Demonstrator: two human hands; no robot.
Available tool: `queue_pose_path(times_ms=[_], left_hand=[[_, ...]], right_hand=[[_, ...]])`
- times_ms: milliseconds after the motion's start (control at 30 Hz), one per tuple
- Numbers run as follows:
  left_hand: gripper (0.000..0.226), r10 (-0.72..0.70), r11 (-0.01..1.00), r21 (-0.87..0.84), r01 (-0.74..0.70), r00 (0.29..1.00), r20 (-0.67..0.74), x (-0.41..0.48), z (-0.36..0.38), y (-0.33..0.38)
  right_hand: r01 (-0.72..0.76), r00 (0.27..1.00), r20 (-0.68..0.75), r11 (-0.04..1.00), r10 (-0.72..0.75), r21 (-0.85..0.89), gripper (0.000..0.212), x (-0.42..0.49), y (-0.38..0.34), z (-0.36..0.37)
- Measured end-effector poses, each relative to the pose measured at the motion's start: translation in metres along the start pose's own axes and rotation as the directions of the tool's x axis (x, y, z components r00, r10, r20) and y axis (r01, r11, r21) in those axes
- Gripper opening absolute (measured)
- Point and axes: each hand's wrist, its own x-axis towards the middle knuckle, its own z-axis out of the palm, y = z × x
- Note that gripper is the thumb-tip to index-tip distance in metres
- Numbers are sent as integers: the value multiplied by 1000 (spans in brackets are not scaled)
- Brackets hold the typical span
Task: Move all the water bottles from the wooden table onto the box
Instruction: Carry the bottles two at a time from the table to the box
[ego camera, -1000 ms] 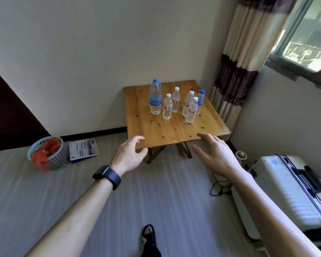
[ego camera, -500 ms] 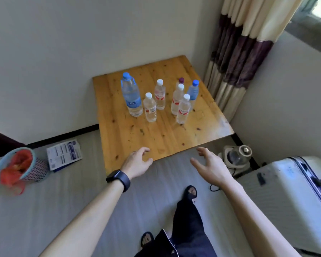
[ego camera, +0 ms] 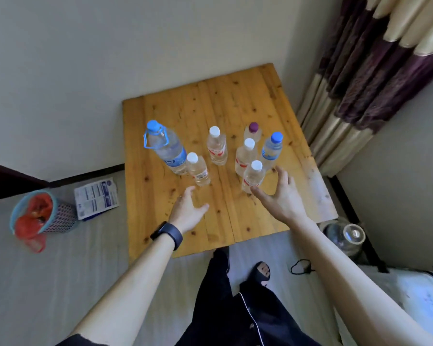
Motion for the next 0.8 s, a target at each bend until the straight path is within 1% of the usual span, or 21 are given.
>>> queue_pose_path(times_ms=[67, 167, 233, 300, 367, 467, 567, 667, 733, 800], left_hand=[[80, -46, 995, -91, 45, 999, -11, 24, 0, 4], [94, -89, 970, -231, 82, 996, -22, 59, -1, 10], [99, -60, 961, -273, 44, 997, -51, 82, -2, 11], [93, -17, 965, -260, -2, 997, -74, 104, -4, 9], [80, 28, 973, -224, -45, 996, -80, 123, -7, 4], [65, 132, 983, -120, -142, 988, -85, 133, -11, -4], [59, 229, 972, -42, -231, 972, -52, 136, -17, -10], [59, 248, 966, -78, -246, 968, 29, 139, -24, -11], [61, 256, 962, -143, -234, 954, 159, 141, -23, -15], [68, 282, 955, -182, -236, 912, 297, 143, -21, -19]], right_hand=[[-20, 1000, 6, 999, 20, 39, 97, 20, -1, 3], [-62, 996, 64, 997, 59, 55, 91, 44, 0, 13], [-113, 988, 106, 993, 110, 31, 86, 54, 3, 21], [-128, 984, 123, 992, 126, 16, 86, 63, 4, 32], [-157, 981, 124, 987, 152, 32, 88, 69, 4, 43], [-214, 973, 99, 974, 206, 72, 92, 76, 3, 56], [-249, 968, 43, 961, 246, 118, 86, 82, 1, 67], [-249, 968, 1, 960, 251, 129, 78, 85, 0, 73], [-248, 969, 25, 960, 247, 130, 73, 81, 1, 70], [-242, 969, 85, 962, 233, 125, 74, 74, 5, 63]])
